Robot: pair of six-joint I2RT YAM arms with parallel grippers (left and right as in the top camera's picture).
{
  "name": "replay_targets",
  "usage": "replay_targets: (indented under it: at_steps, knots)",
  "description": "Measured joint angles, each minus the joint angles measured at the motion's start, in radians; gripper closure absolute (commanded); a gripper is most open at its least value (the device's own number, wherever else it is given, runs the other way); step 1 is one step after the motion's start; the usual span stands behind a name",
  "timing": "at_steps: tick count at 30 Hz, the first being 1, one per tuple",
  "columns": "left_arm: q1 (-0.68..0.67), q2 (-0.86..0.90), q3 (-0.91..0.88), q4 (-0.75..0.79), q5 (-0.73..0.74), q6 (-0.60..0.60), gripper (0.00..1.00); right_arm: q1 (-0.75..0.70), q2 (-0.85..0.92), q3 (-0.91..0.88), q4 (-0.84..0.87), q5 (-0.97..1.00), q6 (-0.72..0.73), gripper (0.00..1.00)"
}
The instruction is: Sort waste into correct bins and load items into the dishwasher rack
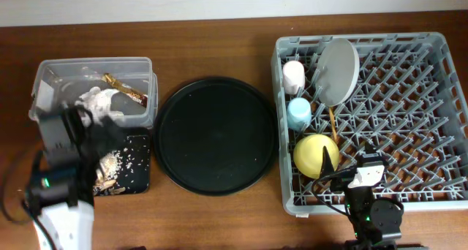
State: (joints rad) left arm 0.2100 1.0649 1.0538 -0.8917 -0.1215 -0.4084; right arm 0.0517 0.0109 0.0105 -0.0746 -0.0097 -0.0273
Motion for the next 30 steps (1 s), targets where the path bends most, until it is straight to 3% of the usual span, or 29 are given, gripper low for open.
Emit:
replay_targets:
  at_steps: [4, 6, 8, 11, 14, 17, 21, 30]
  knots:
    - [0.000, -0.285, -0.371, 0.012, -0.018, 0.000, 0.01, -0.001, 0.000, 0.000, 0.000, -0.001, 0.000, 0.02]
    - [0.000, -0.384, -0.495, 0.095, -0.017, 0.000, 0.01, -0.001, -0.001, 0.000, 0.000, -0.001, 0.000, 0.01]
    - [-0.020, -0.526, -0.671, 0.280, -0.009, 0.000, 0.01, -0.002, -0.001, 0.000, 0.000, -0.001, 0.000, 0.02]
    - [-0.099, -0.660, -0.858, 0.689, -0.006, 0.000, 0.01, -0.002, -0.001, 0.000, 0.000, -0.001, 0.000, 0.02]
    - [-0.138, -0.754, -0.974, 0.924, -0.002, 0.000, 0.01, -0.002, -0.001, 0.000, 0.000, -0.001, 0.000, 0.02]
    - [-0.140, -0.795, -1.023, 0.928, -0.002, 0.000, 0.01, -0.002, -0.001, 0.000, 0.000, -0.001, -0.001, 0.02]
    - [-0.148, -0.870, -1.038, 0.817, -0.001, 0.037, 0.01, -0.002, -0.001, 0.000, 0.000, -0.002, 0.000, 0.02]
    - [-0.271, -1.015, -1.038, 0.814, 0.006, 0.427, 0.01, -0.002, -0.001, 0.000, 0.000, -0.004, 0.000, 0.02]
